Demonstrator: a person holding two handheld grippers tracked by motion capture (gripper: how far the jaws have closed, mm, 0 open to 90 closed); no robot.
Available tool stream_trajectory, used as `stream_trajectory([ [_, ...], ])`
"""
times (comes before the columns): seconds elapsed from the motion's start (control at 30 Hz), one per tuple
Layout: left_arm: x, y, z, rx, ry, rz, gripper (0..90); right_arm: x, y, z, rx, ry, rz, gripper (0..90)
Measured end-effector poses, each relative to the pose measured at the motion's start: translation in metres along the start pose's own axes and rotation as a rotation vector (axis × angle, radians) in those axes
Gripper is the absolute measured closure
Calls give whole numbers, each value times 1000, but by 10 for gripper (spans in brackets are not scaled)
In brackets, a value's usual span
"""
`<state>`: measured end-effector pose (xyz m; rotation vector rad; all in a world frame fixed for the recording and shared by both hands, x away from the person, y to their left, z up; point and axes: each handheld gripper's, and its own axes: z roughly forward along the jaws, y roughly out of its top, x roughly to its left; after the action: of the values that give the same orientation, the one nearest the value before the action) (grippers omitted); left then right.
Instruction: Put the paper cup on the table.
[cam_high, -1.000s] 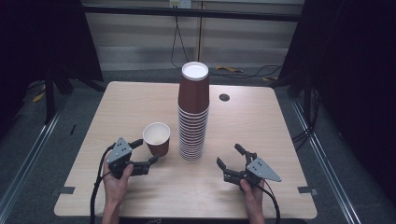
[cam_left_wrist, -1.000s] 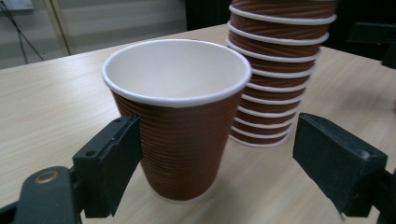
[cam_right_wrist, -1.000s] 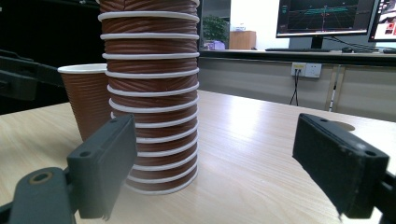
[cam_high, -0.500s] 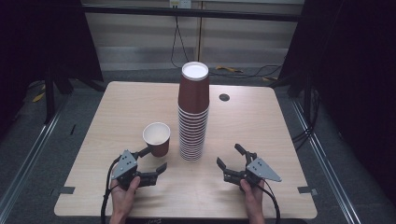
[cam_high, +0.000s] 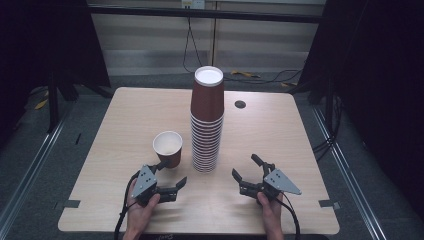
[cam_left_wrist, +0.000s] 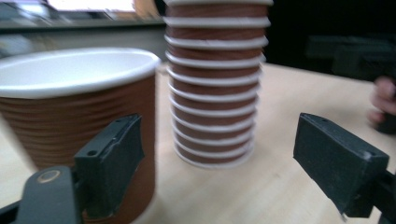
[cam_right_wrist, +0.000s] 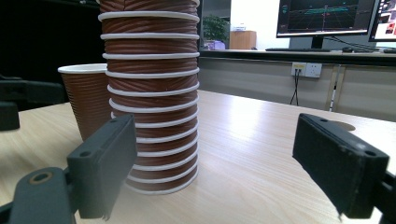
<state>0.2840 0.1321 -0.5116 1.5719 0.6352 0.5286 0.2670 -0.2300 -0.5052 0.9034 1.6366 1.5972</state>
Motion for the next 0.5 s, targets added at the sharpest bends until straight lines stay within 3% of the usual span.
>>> stream_trajectory([
  [0.1,3,-4,-8,-86,29,-32,151,0,0,0,1,1,0,133],
  [0.13,2,-5,-11,-100,31,-19,148,0,0,0,1,1,0,133],
  [0.17,0,-5,-10,-101,37,3,148,0,0,0,1,1,0,133],
  [0.5,0,-5,-11,-103,37,-6,151,0,0,0,2,0,0,133],
])
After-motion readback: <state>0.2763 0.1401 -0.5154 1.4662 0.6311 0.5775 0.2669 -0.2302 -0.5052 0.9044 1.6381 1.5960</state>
